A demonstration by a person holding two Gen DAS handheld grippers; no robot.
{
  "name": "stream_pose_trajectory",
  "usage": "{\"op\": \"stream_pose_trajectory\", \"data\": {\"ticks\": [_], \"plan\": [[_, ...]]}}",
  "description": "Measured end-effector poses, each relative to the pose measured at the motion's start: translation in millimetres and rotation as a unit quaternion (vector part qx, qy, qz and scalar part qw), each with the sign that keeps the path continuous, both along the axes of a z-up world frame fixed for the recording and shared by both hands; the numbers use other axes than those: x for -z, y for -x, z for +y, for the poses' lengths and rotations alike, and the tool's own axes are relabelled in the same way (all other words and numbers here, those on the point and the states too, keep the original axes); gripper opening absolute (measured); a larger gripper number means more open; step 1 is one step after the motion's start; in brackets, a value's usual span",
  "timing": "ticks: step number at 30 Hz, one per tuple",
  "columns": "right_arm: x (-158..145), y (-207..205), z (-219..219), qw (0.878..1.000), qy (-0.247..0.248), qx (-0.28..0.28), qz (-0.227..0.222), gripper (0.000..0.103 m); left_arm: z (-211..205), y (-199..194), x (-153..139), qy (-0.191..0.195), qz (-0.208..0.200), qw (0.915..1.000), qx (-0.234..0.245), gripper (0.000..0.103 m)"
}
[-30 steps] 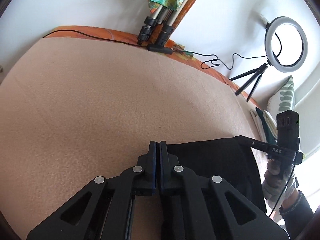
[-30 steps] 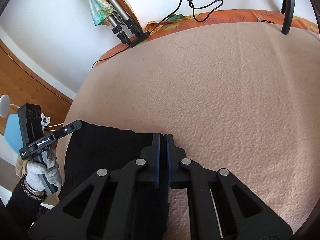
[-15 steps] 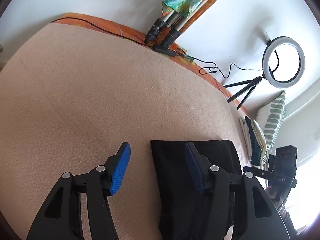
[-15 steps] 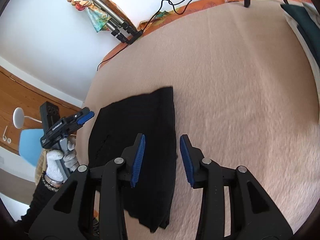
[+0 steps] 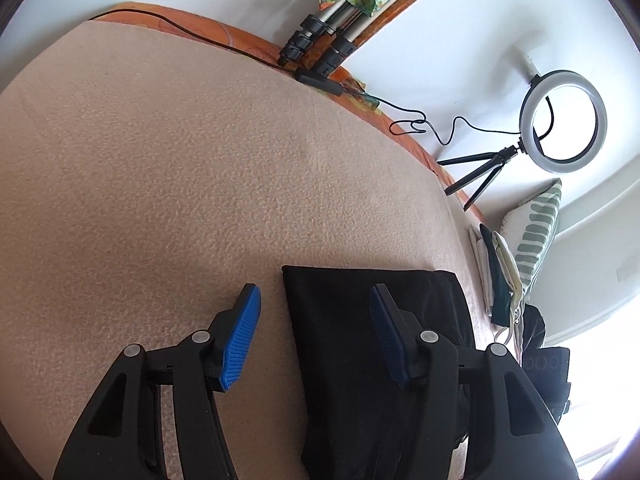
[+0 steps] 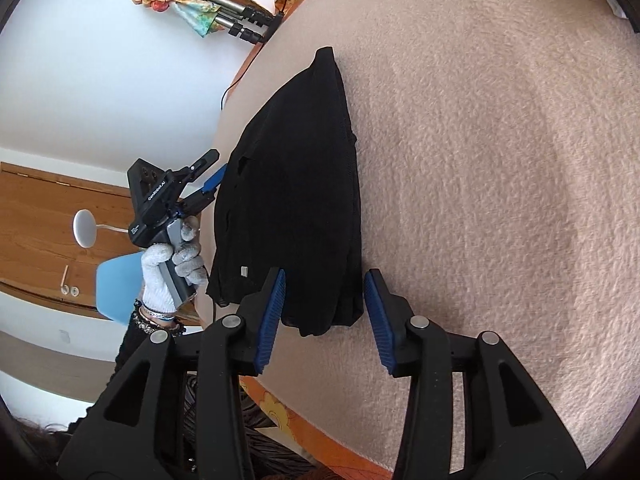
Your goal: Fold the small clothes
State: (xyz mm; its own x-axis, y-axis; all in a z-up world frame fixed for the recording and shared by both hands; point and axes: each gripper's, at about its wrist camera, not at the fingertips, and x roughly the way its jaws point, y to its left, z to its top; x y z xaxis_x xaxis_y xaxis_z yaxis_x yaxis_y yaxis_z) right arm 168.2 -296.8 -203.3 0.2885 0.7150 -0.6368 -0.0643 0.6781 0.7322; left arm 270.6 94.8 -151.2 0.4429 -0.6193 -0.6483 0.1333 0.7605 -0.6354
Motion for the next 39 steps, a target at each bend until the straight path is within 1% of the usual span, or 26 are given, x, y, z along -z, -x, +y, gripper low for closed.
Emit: {"op": "stream_pose_trajectory", "data": {"ticks": [4, 8, 10, 11, 13, 14, 15, 16, 17, 18, 20, 22, 24, 26, 28, 32, 39], "plan": [[3, -5, 15, 1.0, -0.015, -0.013, 0.0, 0.044, -3, -3, 1, 0.012, -0.001, 0.9999, 0.003, 0.055], [3, -3, 25, 1.0, -0.017, -0.023, -0.007, 0.044, -14, -5, -1, 0.004, -0.01, 0.9999, 0.01, 0.056], [3, -2, 29, 1.0, -0.018, -0.024, -0.008, 0.044, -21, -6, -2, -0.005, -0.015, 0.9997, 0.019, 0.056], [3, -1, 31, 0.999, -0.018, -0.025, -0.009, 0.044, -26, -6, -3, -0.013, -0.019, 0.9995, 0.023, 0.053], [3, 0, 35, 0.999, -0.018, -0.025, -0.012, 0.044, -35, -5, -5, -0.034, -0.03, 0.9984, 0.033, 0.052], [2, 0, 37, 0.999, -0.016, -0.024, -0.013, 0.044, -39, -6, -4, -0.043, -0.031, 0.9978, 0.041, 0.025], [1, 0, 38, 1.0, -0.012, -0.021, -0.014, 0.04, -44, -8, 0, -0.045, -0.017, 0.9975, 0.051, 0.01], [0, 0, 40, 1.0, -0.002, -0.019, -0.012, 0.03, -45, -8, 3, -0.043, -0.015, 0.9978, 0.049, 0.009], [0, 0, 41, 1.0, 0.009, -0.017, -0.011, 0.023, -46, -7, 2, -0.048, -0.02, 0.9976, 0.046, 0.009], [2, 1, 41, 1.0, 0.021, -0.013, -0.005, 0.013, -48, -6, 0, -0.059, -0.028, 0.9968, 0.046, 0.008], [1, 2, 40, 1.0, 0.025, -0.006, -0.001, 0.011, -51, -1, -9, -0.085, -0.055, 0.9939, 0.043, 0.008], [-5, 5, 41, 0.999, 0.047, -0.004, -0.006, 0.01, -54, 2, -19, -0.109, -0.076, 0.9901, 0.044, 0.008], [-11, 7, 43, 0.998, 0.063, -0.005, -0.013, 0.01, -57, 5, -28, -0.121, -0.091, 0.9874, 0.047, 0.008], [-16, 9, 44, 0.998, 0.065, -0.003, -0.019, 0.009, -61, 8, -37, -0.132, -0.107, 0.984, 0.053, 0.008], [-23, 10, 43, 0.997, 0.067, -0.001, -0.027, 0.009, -65, 11, -47, -0.137, -0.12, 0.9816, 0.056, 0.008], [-43, 15, 42, 0.994, 0.091, 0.002, -0.054, 0.009, -75, 18, -69, -0.146, -0.15, 0.9758, 0.063, 0.008], [-70, 29, 29, 0.989, 0.119, 0.008, -0.083, 0.009, -101, 26, -106, -0.15, -0.194, 0.9655, 0.088, 0.008]]}}
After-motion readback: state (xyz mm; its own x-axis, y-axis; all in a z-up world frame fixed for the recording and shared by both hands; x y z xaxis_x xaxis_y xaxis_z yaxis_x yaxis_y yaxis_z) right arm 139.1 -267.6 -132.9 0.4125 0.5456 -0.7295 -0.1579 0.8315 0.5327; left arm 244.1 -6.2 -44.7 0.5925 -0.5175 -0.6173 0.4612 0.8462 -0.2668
